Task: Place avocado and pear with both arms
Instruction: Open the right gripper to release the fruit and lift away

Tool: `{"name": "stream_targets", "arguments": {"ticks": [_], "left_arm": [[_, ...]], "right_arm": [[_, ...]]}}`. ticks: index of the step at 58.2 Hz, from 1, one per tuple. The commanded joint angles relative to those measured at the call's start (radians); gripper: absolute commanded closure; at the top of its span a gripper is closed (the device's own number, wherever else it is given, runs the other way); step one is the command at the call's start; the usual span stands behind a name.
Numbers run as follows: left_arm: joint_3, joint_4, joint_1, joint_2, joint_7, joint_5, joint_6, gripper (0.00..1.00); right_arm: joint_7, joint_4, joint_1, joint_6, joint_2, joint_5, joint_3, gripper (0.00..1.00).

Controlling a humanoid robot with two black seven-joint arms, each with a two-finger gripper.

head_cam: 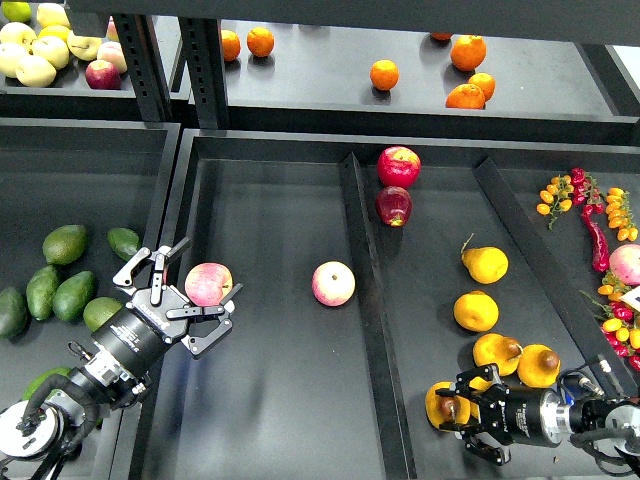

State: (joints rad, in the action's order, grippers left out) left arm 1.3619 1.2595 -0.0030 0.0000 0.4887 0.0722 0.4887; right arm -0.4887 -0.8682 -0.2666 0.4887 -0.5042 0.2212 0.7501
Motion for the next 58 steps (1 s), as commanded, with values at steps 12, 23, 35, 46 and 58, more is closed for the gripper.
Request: {"name": "stream_targets", "arguments": {"ticks": [12, 23, 35, 46, 58], "left_arm": [[0.0, 0.0, 0.014, 0.0, 0.0, 0.0, 0.0, 0.0], [0.0, 0.0, 0.014, 0.0, 0.0, 0.0, 0.0, 0.01], [0.0, 0.0, 0.015, 0.0, 0.0, 0.0, 0.0, 0.0], [-0.001, 0.0, 0.02, 0.0, 0.0, 0.0, 0.0, 0.0], [-0.004, -0.002, 0.02, 0.0, 0.0, 0.0, 0.0, 0.0]], "right_arm": [[0.0, -0.003, -0.003, 0.0, -0.025, 0.0, 0.0, 0.19], [0.0, -0.041, -0.037, 0.0, -0.066, -0.013, 0.015, 0.1], [0.0, -0.095, -0.098, 0.0, -0.166, -0.066, 0.014, 0.05], [0.0, -0.107, -0.167, 0.0, -0.186, -0.131, 0.029, 0.01], [0.0, -0.083, -0.223, 0.0, -0.134, -0.223, 0.113, 0.01]]}}
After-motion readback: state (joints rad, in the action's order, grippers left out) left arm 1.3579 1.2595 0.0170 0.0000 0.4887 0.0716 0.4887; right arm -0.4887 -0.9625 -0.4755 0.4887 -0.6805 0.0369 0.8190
